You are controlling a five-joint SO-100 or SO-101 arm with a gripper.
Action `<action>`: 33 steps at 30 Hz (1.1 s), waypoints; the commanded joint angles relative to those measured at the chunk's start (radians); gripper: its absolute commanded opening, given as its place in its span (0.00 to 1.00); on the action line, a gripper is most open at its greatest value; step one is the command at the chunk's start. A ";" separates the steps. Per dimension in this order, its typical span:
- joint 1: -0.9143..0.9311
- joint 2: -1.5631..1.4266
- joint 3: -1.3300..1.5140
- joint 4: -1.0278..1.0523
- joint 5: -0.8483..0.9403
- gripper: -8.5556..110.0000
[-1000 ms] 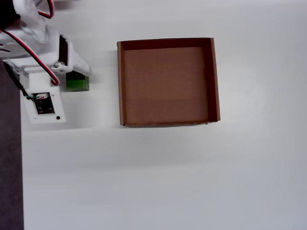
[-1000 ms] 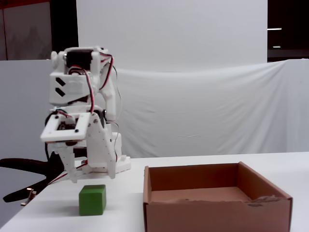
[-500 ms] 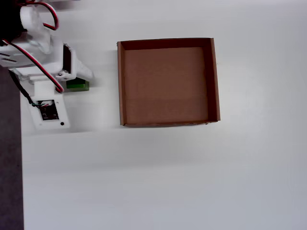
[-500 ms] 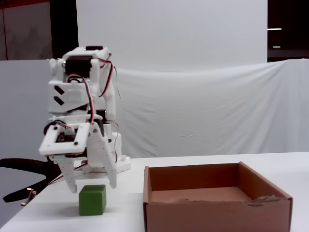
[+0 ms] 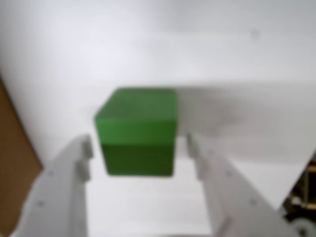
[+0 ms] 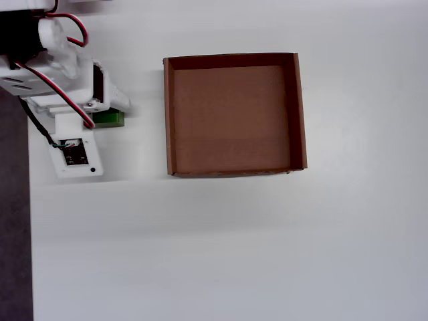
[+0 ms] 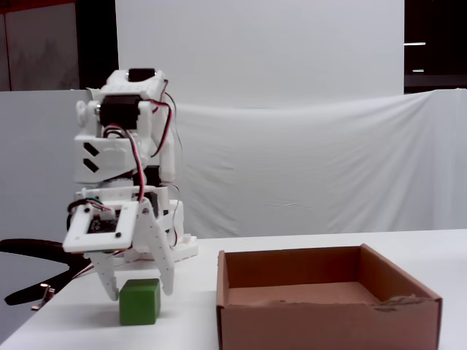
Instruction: Grasp a green cube and put it in a box.
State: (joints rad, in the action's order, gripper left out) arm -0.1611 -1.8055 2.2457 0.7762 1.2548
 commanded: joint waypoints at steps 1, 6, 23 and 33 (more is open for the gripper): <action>-0.011 -0.005 -0.006 0.003 0.005 0.28; -0.014 0.009 -0.017 0.005 0.005 0.26; -0.031 0.048 -0.077 0.043 0.003 0.25; -0.034 0.057 -0.091 0.049 0.003 0.22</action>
State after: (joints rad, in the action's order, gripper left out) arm -0.1871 -1.7426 2.2089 0.8207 1.2548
